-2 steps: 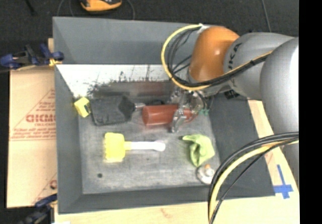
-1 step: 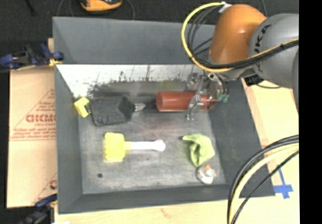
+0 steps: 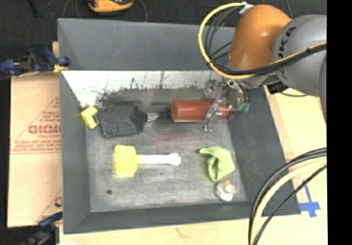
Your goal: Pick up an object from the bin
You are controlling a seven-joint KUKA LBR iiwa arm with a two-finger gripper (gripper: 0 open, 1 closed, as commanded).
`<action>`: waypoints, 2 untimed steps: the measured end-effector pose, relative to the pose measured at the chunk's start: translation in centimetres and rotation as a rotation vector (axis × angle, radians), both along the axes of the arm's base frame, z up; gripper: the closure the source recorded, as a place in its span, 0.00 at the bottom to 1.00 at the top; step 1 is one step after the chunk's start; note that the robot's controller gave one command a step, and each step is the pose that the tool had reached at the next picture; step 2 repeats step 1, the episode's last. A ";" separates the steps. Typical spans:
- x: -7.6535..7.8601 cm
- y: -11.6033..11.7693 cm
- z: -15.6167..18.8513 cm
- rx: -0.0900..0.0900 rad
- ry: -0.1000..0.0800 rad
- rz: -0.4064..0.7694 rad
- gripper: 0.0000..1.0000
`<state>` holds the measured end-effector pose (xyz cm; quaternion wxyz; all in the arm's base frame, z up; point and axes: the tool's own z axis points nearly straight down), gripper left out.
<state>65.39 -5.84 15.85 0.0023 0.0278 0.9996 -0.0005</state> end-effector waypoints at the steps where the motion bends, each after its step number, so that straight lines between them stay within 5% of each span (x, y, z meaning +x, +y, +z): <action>1: -2.7 0.3 9.7 0.000 0.000 0.006 1.00; 2: -2.7 0.3 9.7 0.000 0.000 0.006 1.00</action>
Offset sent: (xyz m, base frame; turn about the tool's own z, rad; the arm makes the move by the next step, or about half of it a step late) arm 0.0000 0.0000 0.0000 0.0000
